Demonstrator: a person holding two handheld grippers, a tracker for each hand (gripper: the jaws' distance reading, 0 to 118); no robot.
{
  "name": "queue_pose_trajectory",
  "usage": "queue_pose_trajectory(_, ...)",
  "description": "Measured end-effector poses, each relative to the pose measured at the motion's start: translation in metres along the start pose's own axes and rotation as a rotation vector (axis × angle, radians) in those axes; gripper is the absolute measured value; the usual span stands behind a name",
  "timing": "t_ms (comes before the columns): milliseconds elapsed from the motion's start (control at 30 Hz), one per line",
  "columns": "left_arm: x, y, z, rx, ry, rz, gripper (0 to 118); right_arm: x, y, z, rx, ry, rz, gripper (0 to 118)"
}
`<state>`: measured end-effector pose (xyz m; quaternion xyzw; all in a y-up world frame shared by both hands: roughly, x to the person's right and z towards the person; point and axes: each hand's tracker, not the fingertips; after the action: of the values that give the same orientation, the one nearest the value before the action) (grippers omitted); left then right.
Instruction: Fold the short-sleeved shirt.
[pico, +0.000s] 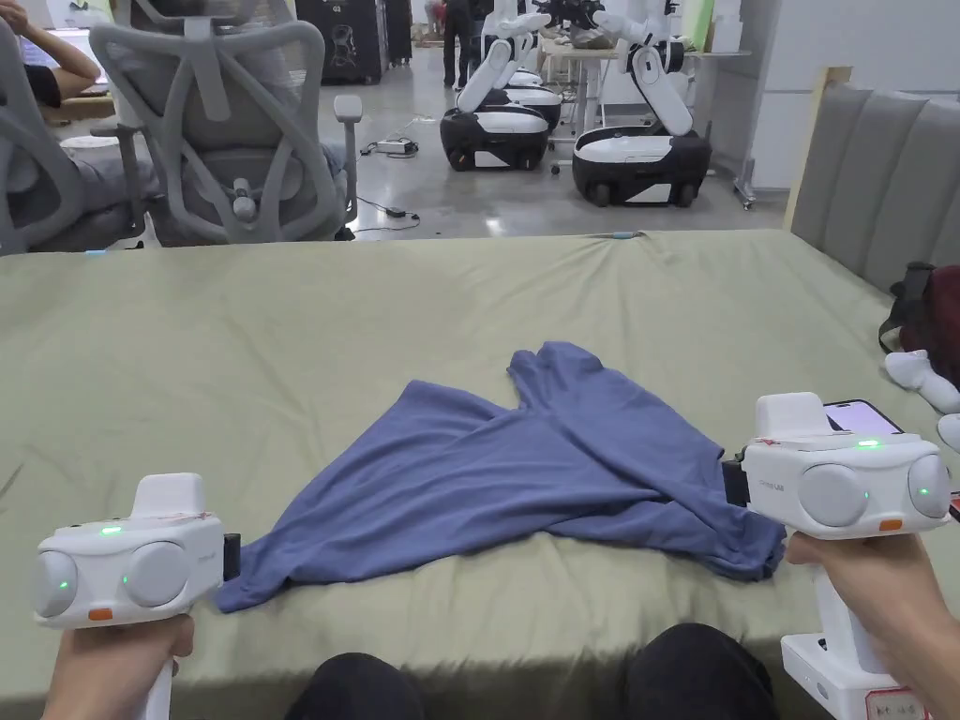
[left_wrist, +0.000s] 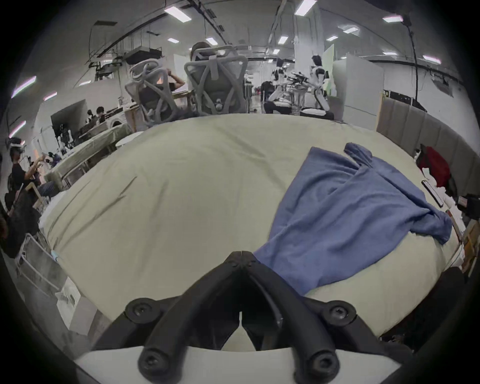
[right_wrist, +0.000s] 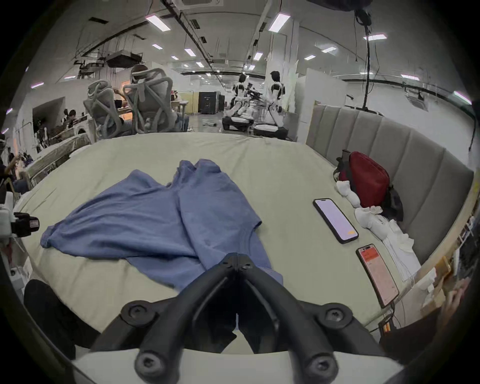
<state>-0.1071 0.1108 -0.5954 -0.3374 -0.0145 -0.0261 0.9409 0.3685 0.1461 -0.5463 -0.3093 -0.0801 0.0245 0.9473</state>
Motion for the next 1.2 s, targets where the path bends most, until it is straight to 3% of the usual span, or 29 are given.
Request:
queue_pose_trajectory(33,-0.002,-0.002,0.000,0.005,0.000,0.007,0,0.000,0.000,-0.001,0.002,0.006,0.001,0)
queue_pose_trajectory(67,-0.005,-0.003,-0.001,0.007,-0.001,0.008,13,0.001,0.000,-0.005,0.000,0.012,0.003,0)
queue_pose_trajectory(100,-0.005,-0.002,-0.004,0.002,0.000,0.006,48,0.001,0.000,-0.005,-0.002,0.016,0.003,0)
queue_pose_trajectory(133,-0.005,-0.001,-0.008,-0.013,0.004,0.001,72,0.000,0.001,-0.005,-0.004,0.020,0.004,0)
queue_pose_trajectory(167,-0.006,-0.002,-0.011,-0.031,0.004,-0.004,83,0.000,0.001,-0.006,-0.005,0.024,0.006,0)
queue_pose_trajectory(367,0.001,-0.010,-0.035,-0.085,0.011,-0.052,72,-0.003,0.001,0.000,-0.006,0.033,0.014,0)
queue_pose_trajectory(467,0.002,-0.016,-0.039,-0.093,-0.026,-0.028,48,-0.004,-0.001,-0.004,-0.018,0.032,0.019,0)
queue_pose_trajectory(533,0.004,-0.014,-0.038,-0.081,-0.027,-0.027,10,-0.003,-0.001,-0.007,-0.026,0.028,0.022,0)
queue_pose_trajectory(567,0.006,-0.013,-0.037,-0.074,-0.030,-0.027,2,-0.002,0.000,-0.009,-0.028,0.027,0.022,0)
queue_pose_trajectory(833,0.013,0.005,-0.026,-0.052,-0.035,-0.002,2,0.009,0.036,-0.041,-0.040,0.034,0.011,3)
queue_pose_trajectory(867,0.015,0.007,-0.026,-0.052,-0.037,-0.008,2,0.014,0.045,-0.057,-0.047,0.039,0.006,14)
queue_pose_trajectory(900,0.015,0.009,-0.026,-0.051,-0.038,-0.014,2,0.017,0.054,-0.069,-0.054,0.052,-0.002,53)
queue_pose_trajectory(933,0.016,0.011,-0.030,-0.050,-0.038,-0.019,2,0.020,0.063,-0.082,-0.070,0.066,-0.021,53)
queue_pose_trajectory(967,0.017,0.013,-0.031,-0.050,-0.037,-0.023,2,0.023,0.072,-0.099,-0.104,0.091,-0.053,66)
queue_pose_trajectory(1033,0.019,0.017,-0.033,-0.051,-0.039,-0.028,2,0.028,0.087,-0.140,-0.174,0.116,-0.071,113)
queue_pose_trajectory(1067,0.021,0.019,-0.032,-0.054,-0.041,-0.029,2,0.028,0.094,-0.153,-0.164,0.109,-0.065,118)
queue_pose_trajectory(1200,0.026,0.030,-0.044,-0.067,-0.042,-0.032,2,0.022,0.117,-0.191,-0.228,0.126,-0.102,104)
